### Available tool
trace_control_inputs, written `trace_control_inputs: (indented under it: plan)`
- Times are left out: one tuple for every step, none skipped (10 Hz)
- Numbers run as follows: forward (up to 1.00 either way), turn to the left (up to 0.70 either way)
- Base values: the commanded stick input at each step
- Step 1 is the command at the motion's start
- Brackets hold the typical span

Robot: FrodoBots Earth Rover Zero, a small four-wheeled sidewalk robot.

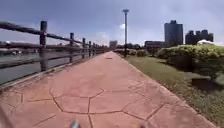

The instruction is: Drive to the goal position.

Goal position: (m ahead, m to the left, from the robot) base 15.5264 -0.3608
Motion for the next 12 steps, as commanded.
trace_control_inputs:
  plan:
    - [0.70,0.00]
    - [0.70,0.00]
    - [0.70,0.00]
    - [0.70,0.00]
    - [0.70,0.00]
    - [0.70,0.00]
    - [0.70,0.00]
    - [0.70,0.00]
    - [0.70,0.00]
    - [0.70,0.00]
    - [0.70,0.00]
    - [0.70,0.00]
